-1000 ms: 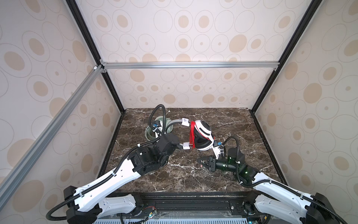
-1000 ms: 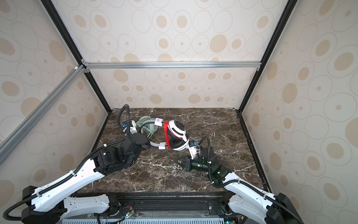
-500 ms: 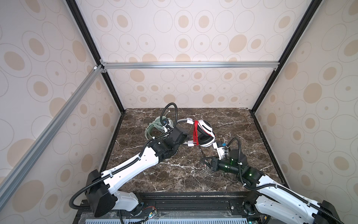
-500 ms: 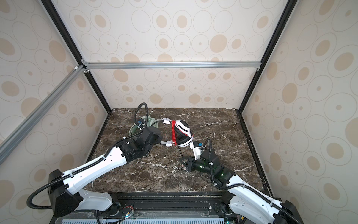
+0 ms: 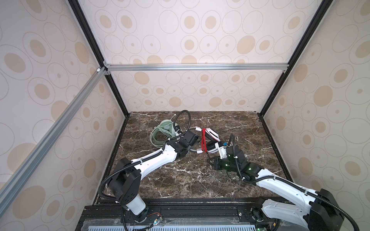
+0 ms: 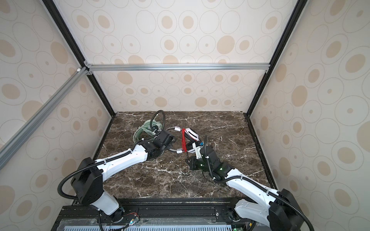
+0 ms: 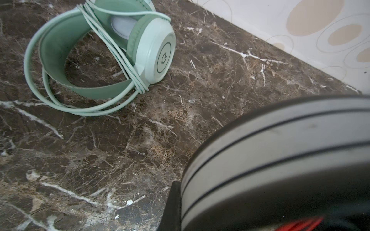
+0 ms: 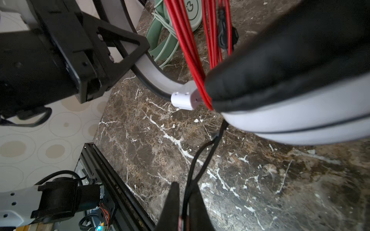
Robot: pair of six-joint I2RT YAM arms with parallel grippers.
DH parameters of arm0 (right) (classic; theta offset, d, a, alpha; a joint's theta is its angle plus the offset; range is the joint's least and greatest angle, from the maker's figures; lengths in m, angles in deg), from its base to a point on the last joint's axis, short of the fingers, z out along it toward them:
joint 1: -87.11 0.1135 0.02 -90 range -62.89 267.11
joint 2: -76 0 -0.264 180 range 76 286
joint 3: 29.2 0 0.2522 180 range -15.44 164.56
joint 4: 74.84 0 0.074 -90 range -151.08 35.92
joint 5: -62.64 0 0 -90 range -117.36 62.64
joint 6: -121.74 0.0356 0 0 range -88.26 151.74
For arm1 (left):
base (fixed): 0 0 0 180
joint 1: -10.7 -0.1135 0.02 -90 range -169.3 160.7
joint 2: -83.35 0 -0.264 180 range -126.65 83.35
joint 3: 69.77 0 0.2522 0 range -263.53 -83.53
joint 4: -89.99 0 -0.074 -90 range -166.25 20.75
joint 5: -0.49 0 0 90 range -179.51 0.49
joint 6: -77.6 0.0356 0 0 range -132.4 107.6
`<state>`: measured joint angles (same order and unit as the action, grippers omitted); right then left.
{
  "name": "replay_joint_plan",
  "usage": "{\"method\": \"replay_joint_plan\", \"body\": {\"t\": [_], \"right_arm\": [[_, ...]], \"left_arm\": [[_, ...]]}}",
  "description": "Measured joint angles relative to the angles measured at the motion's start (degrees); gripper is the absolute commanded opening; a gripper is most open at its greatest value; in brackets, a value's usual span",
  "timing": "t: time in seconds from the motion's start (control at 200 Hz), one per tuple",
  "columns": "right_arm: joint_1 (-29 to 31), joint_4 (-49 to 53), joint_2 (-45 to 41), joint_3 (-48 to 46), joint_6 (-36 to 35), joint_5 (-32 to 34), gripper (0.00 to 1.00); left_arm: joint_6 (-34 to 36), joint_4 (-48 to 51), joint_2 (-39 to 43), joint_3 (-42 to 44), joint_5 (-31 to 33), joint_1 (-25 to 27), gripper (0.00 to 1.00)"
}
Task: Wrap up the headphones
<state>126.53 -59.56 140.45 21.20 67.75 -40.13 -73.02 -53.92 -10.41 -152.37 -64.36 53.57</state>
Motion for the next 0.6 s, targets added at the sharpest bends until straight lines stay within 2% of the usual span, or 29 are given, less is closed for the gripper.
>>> {"method": "replay_joint_plan", "body": {"t": [0.335, 0.465, 0.595], "right_arm": [[-0.74, 4.85, 11.61, 5.64, -0.74, 4.31, 0.01], [-2.62, 5.46, 15.45, 7.61, -0.48, 3.17, 0.01], [-4.70, 5.42, 18.25, 9.46, -0.02, 1.16, 0.01]], "left_arm": [[-0.04, -0.20, -10.99, -2.08, -6.08, -2.38, 0.00], [-0.04, 0.92, -14.69, -4.76, -7.43, -3.02, 0.06], [-0.09, 0.70, -16.74, -6.23, -8.37, -3.93, 0.20]]}}
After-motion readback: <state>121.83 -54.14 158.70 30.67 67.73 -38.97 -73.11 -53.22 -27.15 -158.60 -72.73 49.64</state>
